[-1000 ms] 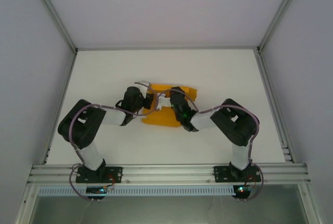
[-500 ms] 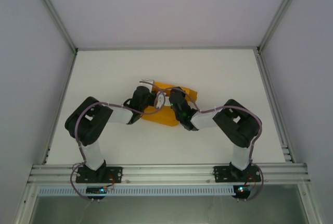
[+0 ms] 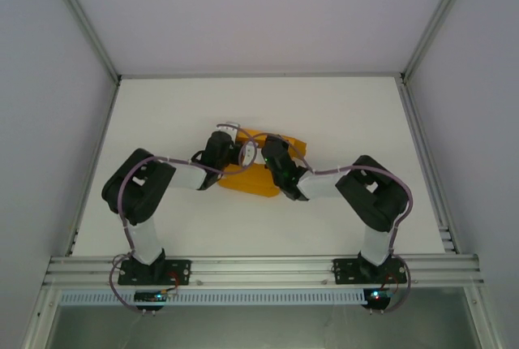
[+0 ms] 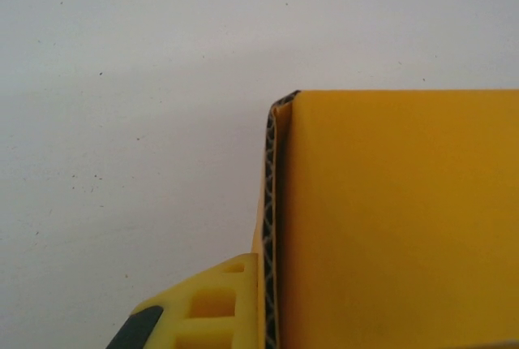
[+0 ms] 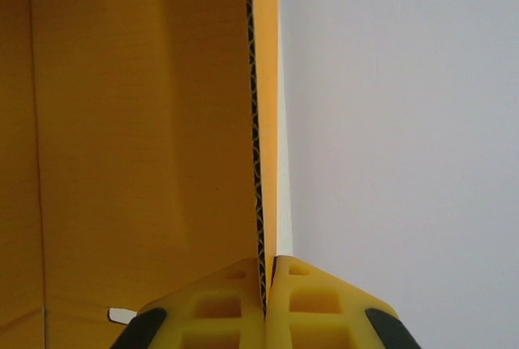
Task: Assemble paper box
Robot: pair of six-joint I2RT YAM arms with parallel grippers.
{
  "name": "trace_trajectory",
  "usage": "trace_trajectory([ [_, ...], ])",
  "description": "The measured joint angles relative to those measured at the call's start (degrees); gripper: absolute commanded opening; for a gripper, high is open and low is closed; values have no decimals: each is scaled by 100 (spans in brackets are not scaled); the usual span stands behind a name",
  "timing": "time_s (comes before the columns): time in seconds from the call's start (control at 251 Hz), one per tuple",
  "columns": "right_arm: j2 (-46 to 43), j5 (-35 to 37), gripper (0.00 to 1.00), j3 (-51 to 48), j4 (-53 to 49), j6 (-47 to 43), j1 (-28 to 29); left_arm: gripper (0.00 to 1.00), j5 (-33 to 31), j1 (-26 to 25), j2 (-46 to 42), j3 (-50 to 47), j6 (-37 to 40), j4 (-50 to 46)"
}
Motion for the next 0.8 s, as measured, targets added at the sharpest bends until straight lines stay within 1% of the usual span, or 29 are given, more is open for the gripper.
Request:
trace_trajectory([
  [0.064,-90,-118,55,109,-372,374,-28,0,-70,24,0,13,-63,-35],
  [0.084,-144,-131,71,131,-549,542,-35,0,-94,42,-2,15,-94,-50],
  [0.108,-212,-181,94,138,-732,721,-46,0,-101,76,-11,17,-142,-70],
  [0.116,-236,-186,97,140,-802,791,-52,0,-101,90,-13,17,-151,-79],
  [0.128,-282,-205,99,144,-929,894,-63,0,-96,107,-15,17,-166,-92],
  [0.204,-638,-354,99,173,-1722,1620,-205,0,-63,280,-127,17,-319,-278],
  [0.331,-1554,-796,99,387,-3073,2883,-570,0,328,601,-446,-35,-546,-632],
  [0.399,-2020,-1320,99,664,-3773,3512,-828,0,625,708,-686,-59,-658,-846],
  [0.451,-2293,-1882,97,901,-4260,3965,-1054,0,907,739,-859,-59,-745,-990],
  [0.499,-2435,-2389,91,1078,-4599,4328,-1250,0,1185,745,-999,-57,-809,-1104],
  [0.539,-2483,-2806,90,1207,-4850,4607,-1410,0,1419,745,-1088,-57,-872,-1185],
  [0.635,-2385,-3711,79,1488,-5410,5134,-1714,0,1961,752,-1213,-57,-1056,-1294],
  [0.698,-2258,-4166,70,1611,-5676,5348,-1829,0,2227,772,-1266,-57,-1172,-1364],
  [0.798,-2103,-4721,53,1683,-5949,5571,-1921,0,2461,822,-1368,-57,-1307,-1451],
])
